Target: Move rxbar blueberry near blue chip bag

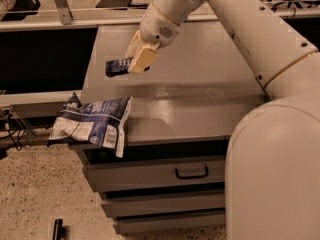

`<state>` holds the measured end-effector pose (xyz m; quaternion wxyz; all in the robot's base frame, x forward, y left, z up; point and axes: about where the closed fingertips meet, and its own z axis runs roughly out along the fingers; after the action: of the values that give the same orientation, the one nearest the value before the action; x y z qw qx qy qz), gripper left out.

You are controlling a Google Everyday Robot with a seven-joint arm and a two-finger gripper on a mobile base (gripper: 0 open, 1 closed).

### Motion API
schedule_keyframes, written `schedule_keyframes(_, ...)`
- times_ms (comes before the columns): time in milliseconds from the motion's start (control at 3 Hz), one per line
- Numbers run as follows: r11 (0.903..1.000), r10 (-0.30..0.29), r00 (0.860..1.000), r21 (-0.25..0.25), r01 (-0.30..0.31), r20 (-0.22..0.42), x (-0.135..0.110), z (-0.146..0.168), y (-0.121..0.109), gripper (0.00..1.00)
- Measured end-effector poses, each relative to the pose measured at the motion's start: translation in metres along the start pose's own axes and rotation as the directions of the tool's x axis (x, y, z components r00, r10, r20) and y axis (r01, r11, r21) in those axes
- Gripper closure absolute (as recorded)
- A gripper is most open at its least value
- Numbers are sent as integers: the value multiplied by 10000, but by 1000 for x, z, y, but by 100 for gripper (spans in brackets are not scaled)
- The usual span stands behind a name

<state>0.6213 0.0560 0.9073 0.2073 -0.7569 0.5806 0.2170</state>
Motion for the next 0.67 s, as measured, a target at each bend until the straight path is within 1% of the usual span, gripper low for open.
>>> schedule_keyframes(333, 9975, -645, 9966, 328, 628, 508, 1, 4, 4, 100)
schedule_keyframes(667, 9888, -1486, 9847, 281, 1466, 913, 0, 7, 22, 98)
